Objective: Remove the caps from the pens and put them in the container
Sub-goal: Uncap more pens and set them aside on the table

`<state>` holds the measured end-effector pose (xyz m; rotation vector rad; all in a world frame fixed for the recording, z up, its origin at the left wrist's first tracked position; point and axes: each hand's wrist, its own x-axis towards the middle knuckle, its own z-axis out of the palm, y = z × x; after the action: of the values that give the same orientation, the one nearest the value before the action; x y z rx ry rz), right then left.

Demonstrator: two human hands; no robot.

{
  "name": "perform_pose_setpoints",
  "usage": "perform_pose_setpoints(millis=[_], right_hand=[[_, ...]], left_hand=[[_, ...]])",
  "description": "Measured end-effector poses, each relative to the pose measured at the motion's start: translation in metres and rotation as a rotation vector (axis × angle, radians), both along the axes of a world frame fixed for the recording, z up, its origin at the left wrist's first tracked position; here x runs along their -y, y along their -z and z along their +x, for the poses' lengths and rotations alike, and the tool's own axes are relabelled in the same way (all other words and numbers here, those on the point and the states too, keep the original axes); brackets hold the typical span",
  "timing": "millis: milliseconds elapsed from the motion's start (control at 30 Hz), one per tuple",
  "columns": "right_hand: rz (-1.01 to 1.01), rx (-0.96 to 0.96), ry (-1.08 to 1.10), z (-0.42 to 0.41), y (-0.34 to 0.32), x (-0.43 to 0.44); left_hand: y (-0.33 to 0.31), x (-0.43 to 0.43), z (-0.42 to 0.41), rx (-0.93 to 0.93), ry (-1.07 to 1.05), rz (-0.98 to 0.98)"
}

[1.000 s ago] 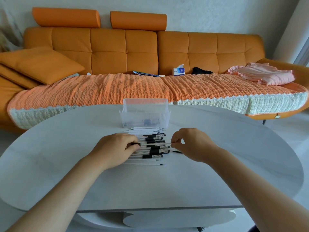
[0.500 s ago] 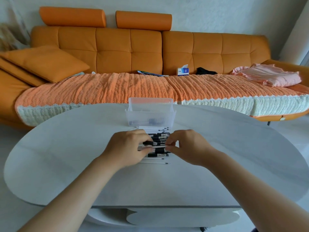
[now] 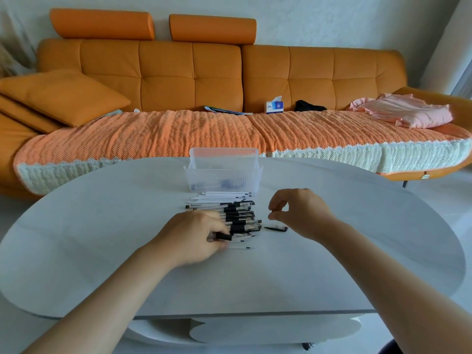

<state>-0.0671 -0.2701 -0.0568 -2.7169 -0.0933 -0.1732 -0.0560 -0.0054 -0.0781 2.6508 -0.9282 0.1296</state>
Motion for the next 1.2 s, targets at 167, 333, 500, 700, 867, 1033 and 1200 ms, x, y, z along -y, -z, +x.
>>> perform_pose_setpoints(millis=[167,333,500,700,867,1033,1200], right_hand=[[-0.056,-0.049,-0.002,0.011,0.013,0.003],[-0.053,-0.127,-0.005,0.021,0.019,0.0],[-0.055,-0.177,-0.021,0.027,0.017,0.001],[-0.022,-0.048,-0.014,0.037,0.01,-0.008],[-0.06,0.073,-0.063,0.055,0.006,-0.036],[-0.278,0.071,-0.108,0.074,0.006,-0.059],[-0.471,0.023,-0.143,0.089,0.013,-0.066]], left_hand=[[0.0,0.002,-0.002,-0.102,0.006,0.019],[0.0,0.002,-0.002,-0.128,-0.001,0.033],[-0.001,0.002,0.001,-0.146,-0.022,0.043],[-0.006,0.003,0.007,-0.148,-0.04,0.043],[-0.014,0.0,0.025,0.001,-0.15,-0.073],[-0.011,-0.008,0.053,0.119,-0.275,-0.073],[-0.001,-0.01,0.074,0.142,-0.31,-0.068]])
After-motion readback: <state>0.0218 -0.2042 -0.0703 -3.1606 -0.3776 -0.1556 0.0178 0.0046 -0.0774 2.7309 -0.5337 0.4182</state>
